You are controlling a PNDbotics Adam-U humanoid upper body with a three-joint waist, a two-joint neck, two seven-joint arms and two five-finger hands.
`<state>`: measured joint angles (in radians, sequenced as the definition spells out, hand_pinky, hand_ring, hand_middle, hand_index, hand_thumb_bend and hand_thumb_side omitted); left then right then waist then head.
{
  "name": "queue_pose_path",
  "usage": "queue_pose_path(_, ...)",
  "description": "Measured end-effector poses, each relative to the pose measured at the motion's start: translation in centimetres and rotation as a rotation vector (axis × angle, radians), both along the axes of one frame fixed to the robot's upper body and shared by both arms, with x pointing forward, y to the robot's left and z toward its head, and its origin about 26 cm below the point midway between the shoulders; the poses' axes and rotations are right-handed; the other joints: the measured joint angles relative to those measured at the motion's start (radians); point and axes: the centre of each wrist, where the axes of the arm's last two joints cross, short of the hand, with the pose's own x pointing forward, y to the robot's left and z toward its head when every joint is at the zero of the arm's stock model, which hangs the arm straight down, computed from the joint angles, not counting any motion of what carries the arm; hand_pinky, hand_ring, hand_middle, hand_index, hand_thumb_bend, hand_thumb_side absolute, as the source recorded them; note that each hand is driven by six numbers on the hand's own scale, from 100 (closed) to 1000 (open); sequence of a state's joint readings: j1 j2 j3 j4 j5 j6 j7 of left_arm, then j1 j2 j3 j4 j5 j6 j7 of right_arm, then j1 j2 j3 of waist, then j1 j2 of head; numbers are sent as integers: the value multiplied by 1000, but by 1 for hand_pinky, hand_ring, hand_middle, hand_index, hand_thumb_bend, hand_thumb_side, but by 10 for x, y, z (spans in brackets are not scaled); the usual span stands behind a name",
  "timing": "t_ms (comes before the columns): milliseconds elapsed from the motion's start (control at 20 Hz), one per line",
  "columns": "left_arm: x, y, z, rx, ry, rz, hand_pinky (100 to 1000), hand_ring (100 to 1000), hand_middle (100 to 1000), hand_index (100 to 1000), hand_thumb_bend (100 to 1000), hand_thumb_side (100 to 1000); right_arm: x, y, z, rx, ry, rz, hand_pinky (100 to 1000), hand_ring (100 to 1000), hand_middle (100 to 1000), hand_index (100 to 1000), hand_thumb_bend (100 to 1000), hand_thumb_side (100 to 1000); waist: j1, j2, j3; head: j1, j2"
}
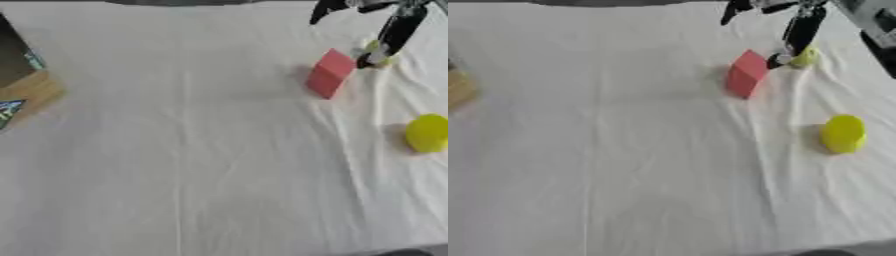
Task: Pick up the objects with one hand, pass them to the other hand, and then place them into the box on the other side of the table.
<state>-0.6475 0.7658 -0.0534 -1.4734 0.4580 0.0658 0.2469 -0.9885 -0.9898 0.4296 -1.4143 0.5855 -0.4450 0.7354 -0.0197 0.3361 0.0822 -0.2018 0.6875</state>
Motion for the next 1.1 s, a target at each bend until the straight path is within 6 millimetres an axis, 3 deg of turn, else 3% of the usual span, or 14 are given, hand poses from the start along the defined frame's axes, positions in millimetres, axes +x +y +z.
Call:
queue_pose_path(250,0,0,0,-4,0,-2,763,797,782,856,599,669,9,1,-8,-19,-2,-1,934,931,894,920,591,100,8,7,9,-15,-30)
queue_pose_path(500,0,0,0,-7,1,-3,763,796,781,856,597,670,14,-5,-13,-50,-10,-15,934,930,895,924,602,100,12,12,12,-27,-38)
queue_pose_path(1100,0,0,-1,-10,3,2,762,794,780,855,596,671,19,-18,-23,-85,25,-113,955,941,912,943,629,100,3,18,0,-24,-25)
